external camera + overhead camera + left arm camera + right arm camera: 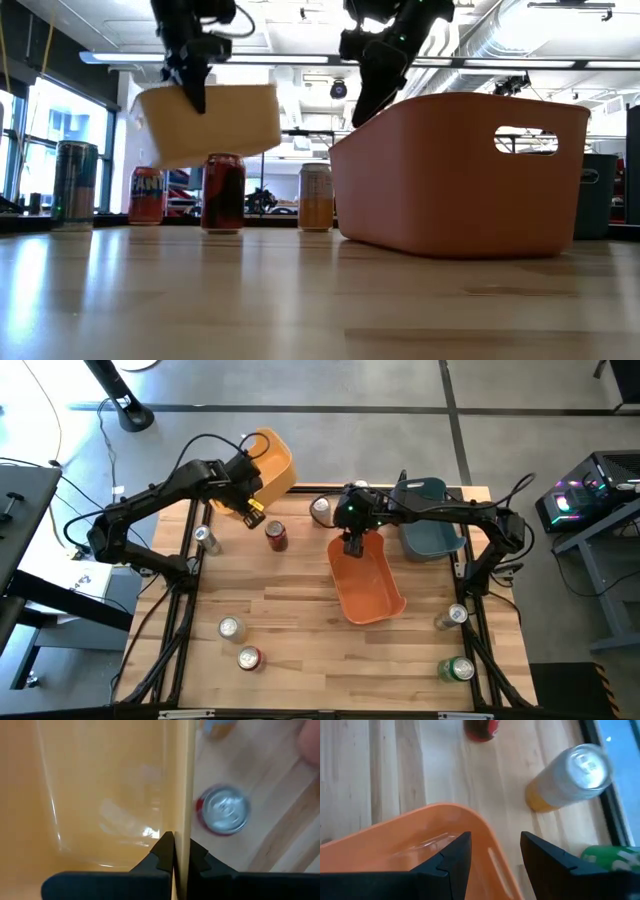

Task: Sort soda cans
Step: Move the yellow bin to the center of the table

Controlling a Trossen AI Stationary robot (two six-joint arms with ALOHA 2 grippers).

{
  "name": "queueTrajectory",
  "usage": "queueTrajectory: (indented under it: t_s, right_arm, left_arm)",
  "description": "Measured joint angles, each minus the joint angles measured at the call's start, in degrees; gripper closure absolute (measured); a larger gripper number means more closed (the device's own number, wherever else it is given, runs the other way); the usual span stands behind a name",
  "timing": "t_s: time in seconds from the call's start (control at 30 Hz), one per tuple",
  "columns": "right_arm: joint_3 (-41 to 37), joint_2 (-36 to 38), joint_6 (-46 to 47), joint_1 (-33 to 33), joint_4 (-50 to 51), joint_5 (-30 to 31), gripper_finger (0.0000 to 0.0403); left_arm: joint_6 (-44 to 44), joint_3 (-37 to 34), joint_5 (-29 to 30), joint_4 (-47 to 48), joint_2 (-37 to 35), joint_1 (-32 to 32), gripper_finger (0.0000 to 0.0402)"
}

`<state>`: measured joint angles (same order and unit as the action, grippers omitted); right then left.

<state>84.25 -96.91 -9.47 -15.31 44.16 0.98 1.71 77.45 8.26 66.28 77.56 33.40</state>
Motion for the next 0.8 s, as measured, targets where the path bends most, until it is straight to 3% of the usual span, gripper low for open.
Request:
queueTrajectory:
  t_s: [0.17, 0.43, 0.8]
  right_arm:
    - [0.00, 2.17, -0.27, -1.38, 1.03, 3.07, 0.0237]
    - [0.00, 7.24, -1.53, -4.79, 1.78, 7.49, 0.0237]
    - [0.00, 13.86, -1.87, -10.68, 5.49, 7.98, 0.0237]
  left_arm:
    - [-0.04, 4.99, -1.52, 0.13, 0.00, -4.49, 0.0402]
    - [0.13, 11.87, -3.24, 0.33, -0.02, -18.94, 0.0401]
    - [5.11, 13.25, -7.81, 7.75, 0.00, -39.23, 0.0401]
